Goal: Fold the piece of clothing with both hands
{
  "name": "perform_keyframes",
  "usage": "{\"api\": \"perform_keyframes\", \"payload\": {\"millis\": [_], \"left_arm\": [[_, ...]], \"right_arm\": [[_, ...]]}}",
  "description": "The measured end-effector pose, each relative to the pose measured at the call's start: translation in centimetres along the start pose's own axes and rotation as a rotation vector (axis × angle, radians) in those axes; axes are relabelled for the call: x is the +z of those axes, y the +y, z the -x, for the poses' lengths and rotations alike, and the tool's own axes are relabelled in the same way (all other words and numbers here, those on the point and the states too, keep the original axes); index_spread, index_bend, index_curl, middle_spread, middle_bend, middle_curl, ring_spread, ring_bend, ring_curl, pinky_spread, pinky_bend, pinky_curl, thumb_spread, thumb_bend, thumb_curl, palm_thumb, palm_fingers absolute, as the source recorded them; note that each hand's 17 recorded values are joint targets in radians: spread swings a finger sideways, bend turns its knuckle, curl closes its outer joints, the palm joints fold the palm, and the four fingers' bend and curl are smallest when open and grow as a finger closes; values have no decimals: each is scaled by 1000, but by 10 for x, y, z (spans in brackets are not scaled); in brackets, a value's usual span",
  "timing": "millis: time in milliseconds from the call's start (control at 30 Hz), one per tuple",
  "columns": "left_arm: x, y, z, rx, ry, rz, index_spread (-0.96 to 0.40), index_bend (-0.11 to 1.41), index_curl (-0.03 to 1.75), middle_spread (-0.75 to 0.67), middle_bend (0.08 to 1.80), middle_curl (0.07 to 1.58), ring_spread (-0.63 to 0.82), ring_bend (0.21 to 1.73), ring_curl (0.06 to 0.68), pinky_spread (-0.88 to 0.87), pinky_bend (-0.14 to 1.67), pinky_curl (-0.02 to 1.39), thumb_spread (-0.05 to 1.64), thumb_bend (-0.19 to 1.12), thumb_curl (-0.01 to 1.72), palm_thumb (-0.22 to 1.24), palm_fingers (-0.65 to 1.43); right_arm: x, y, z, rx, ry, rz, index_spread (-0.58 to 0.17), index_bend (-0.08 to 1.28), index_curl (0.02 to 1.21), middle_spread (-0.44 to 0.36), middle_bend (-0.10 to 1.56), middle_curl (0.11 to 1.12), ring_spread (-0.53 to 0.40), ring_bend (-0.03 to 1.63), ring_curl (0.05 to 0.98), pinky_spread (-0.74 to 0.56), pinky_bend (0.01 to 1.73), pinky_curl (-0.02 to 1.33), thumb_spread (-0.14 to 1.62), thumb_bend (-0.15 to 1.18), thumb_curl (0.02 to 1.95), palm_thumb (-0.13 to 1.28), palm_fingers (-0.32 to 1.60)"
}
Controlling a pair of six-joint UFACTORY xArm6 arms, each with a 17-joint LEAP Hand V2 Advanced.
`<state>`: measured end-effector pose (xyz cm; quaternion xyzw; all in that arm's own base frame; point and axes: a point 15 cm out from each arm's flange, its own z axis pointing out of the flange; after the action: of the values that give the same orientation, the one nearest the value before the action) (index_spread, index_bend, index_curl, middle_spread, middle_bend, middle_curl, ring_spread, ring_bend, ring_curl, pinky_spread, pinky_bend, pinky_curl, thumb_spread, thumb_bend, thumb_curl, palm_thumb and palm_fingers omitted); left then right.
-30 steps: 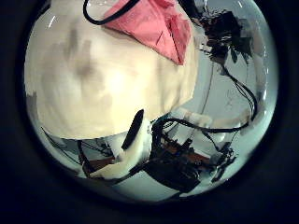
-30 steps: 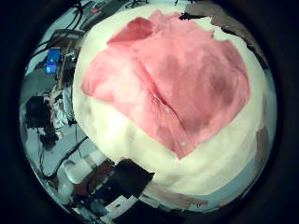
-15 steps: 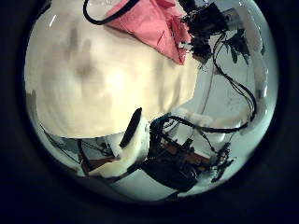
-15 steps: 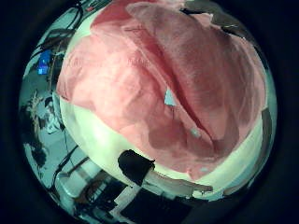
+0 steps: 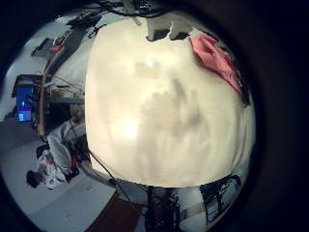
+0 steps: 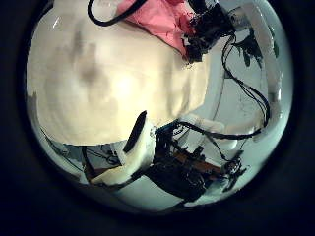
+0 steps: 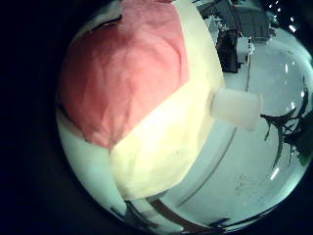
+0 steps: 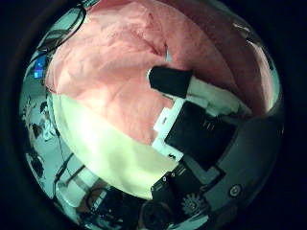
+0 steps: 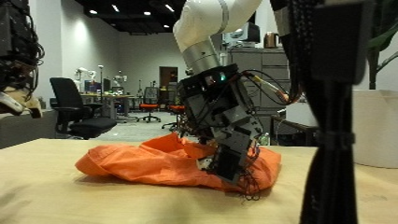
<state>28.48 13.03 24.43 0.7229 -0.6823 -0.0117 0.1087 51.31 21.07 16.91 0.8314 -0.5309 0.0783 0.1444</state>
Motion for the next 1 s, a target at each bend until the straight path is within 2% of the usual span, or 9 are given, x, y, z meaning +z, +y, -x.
{"api": "perform_keyframes", "payload": {"millis": [133, 267, 367, 500, 667, 1000], "left_arm": [[0, 0, -1, 2, 0, 2, 124, 181, 347, 343, 185, 294, 569, 341, 221, 532, 195, 315, 1214, -14, 261, 374, 33], [0, 1, -2, 3, 1, 3, 124, 182, 349, 343, 185, 294, 569, 339, 222, 532, 195, 314, 1216, -15, 261, 375, 34], [0, 2, -2, 3, 2, 6, 124, 181, 350, 343, 184, 294, 569, 338, 222, 532, 195, 313, 1215, -14, 261, 380, 35], [1, 2, -3, 4, 2, 8, 120, 181, 350, 343, 184, 294, 569, 337, 223, 532, 196, 312, 1211, -15, 263, 388, 35], [4, 1, -3, 4, 4, 12, 119, 180, 350, 343, 186, 293, 569, 335, 223, 532, 195, 311, 1210, -15, 263, 390, 36], [6, 2, -4, 9, 4, 19, 119, 181, 350, 343, 184, 294, 570, 332, 224, 532, 196, 310, 1208, -14, 267, 405, 35]], "right_arm": [[0, 4, -1, 0, -2, 14, -399, 630, 649, -258, 917, 525, -277, 1144, 415, -543, 918, 258, 1052, -21, 373, 589, 1253], [3, 12, -8, 12, -7, 50, -404, 642, 668, -257, 939, 537, -275, 1147, 424, -572, 954, 271, 1076, -51, 342, 484, 1214], [-8, 10, -21, 39, -13, 37, -411, 626, 674, -258, 947, 543, -283, 1141, 428, -580, 980, 281, 1085, -46, 320, 415, 1181], [-20, 9, -37, 69, -23, 13, -421, 595, 681, -273, 918, 540, -295, 1126, 428, -578, 1006, 291, 1092, -39, 300, 347, 1125], [-26, 10, -41, 99, -61, 7, -426, 535, 685, -254, 893, 542, -299, 1102, 428, -568, 1006, 290, 1087, -32, 286, 293, 1084], [7, 3, -27, 93, -57, 61, -431, 403, 696, -236, 810, 542, -299, 1046, 424, -525, 1000, 279, 1068, -24, 282, 274, 1007]]}}
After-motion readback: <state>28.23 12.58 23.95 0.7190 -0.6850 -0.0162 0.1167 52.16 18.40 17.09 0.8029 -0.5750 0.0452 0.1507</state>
